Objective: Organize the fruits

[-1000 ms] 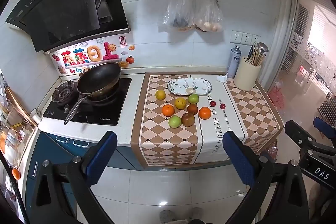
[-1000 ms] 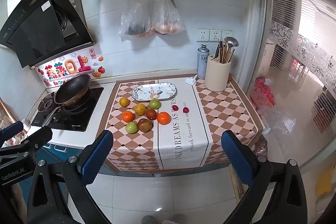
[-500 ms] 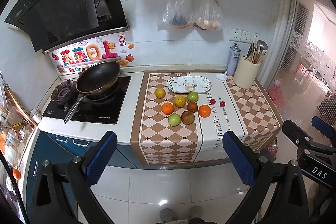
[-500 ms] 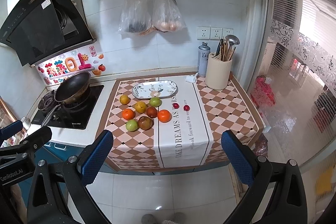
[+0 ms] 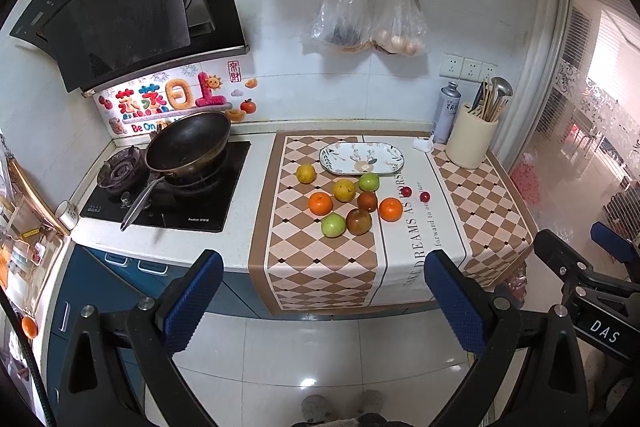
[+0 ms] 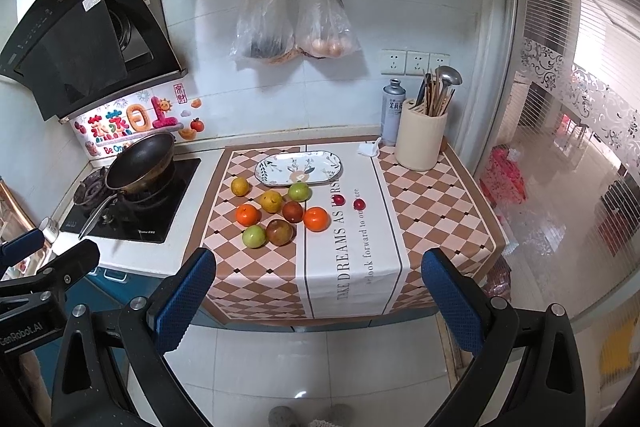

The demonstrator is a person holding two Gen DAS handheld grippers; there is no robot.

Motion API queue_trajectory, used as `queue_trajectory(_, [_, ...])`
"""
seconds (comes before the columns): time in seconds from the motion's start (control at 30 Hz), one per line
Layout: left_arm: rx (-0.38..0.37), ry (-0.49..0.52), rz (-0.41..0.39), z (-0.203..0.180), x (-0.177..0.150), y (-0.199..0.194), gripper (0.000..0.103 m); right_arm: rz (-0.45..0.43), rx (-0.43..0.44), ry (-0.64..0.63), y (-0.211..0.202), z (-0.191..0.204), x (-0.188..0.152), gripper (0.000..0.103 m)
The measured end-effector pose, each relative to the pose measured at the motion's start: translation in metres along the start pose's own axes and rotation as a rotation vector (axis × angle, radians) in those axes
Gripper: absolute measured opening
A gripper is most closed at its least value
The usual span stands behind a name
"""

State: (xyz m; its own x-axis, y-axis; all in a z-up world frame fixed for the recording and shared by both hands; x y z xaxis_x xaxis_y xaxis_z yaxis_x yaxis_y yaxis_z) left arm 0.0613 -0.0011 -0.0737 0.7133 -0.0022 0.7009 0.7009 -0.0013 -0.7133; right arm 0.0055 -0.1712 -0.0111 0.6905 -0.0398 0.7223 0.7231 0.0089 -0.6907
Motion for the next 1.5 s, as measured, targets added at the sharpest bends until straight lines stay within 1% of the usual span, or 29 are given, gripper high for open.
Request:
queue_trajectory(0.87, [-0.006, -0.009, 0.001, 0.008, 0.003, -0.001, 0.103, -0.004, 0.009, -0.004, -0.002, 0.008, 0.009, 0.103])
queue_trajectory(1.03, [-0.006, -0.017, 0.002, 0.015, 0.007, -0.002, 0.103, -0.003, 0.014, -0.009, -0.002, 0.010, 0.011, 0.103])
queue_trajectory(1.17, [-0.006, -0.013, 0.001, 0.014, 0.006, -0.001, 0.103, -0.003, 0.017, -0.009, -0.001, 0.008, 0.006, 0.103])
queue_trajectory(1.5, [-0.006, -0.013, -0.004, 0.017, 0.007, -0.002, 0.103, -0.004, 0.017, -0.007, -0.001, 0.008, 0.007, 0.103])
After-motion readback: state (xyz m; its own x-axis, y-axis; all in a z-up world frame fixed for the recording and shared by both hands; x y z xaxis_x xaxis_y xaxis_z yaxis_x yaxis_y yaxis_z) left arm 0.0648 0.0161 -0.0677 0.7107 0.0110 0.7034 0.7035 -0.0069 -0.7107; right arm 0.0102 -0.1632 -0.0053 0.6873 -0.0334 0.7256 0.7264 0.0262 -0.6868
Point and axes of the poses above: each gripper's, at about its wrist camera, not at the fingertips, and y roughly the way its jaws point, z to its left, x to its top, the point moved 9 cm from there along y, roughly the way its jaws point
